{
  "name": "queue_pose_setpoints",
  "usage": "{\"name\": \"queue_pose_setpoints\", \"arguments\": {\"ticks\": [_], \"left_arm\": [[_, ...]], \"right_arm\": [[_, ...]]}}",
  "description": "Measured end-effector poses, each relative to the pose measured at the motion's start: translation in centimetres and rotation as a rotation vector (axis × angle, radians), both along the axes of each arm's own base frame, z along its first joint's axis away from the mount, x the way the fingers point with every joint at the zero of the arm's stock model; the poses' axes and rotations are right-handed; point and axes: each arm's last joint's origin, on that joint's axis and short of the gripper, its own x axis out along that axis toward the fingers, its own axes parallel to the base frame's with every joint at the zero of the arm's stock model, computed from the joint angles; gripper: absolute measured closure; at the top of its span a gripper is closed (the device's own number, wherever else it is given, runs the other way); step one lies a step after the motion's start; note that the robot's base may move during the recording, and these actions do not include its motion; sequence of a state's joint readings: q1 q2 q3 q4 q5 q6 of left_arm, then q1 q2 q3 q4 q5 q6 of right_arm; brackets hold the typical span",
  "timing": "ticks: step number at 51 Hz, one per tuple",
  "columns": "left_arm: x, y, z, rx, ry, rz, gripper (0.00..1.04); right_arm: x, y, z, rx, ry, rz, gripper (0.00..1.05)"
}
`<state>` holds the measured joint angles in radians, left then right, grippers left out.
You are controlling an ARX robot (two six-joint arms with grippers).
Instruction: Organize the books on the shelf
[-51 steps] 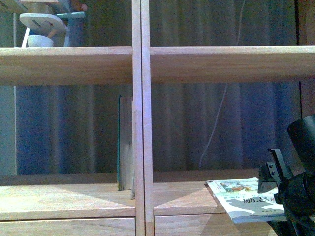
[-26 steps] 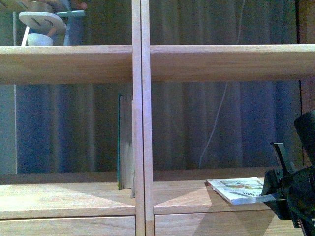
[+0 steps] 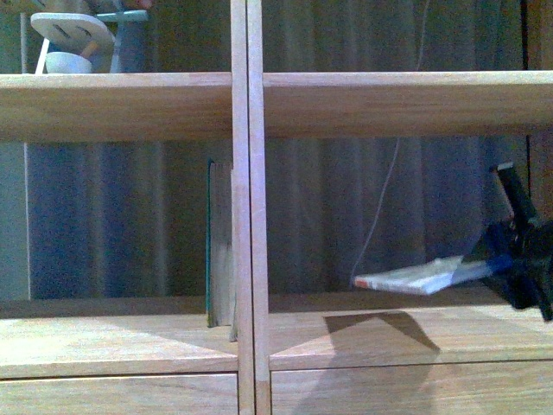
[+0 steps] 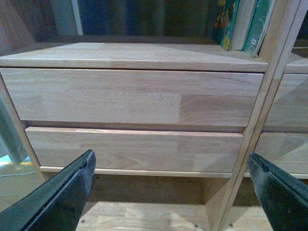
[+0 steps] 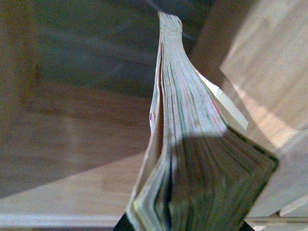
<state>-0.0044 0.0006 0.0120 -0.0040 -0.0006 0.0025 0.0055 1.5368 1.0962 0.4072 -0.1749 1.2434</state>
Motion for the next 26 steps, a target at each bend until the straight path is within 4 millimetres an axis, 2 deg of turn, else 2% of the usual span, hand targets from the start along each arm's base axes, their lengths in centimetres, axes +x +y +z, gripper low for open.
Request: {"name": "queue_pose_setpoints", "arguments": {"ticks": [10, 26], "left_arm": [[0.0, 0.0, 0.0, 0.000, 0.000, 0.000, 0.07], [0.0, 0.0, 0.0, 0.000, 0.000, 0.000, 0.07]], "right_arm": [[-3.1, -1.6, 2.6, -0.152, -0.163, 0.108, 0.97], [-7.5, -4.4, 4.2, -0.273, -0.284, 0.185, 0.97]]}}
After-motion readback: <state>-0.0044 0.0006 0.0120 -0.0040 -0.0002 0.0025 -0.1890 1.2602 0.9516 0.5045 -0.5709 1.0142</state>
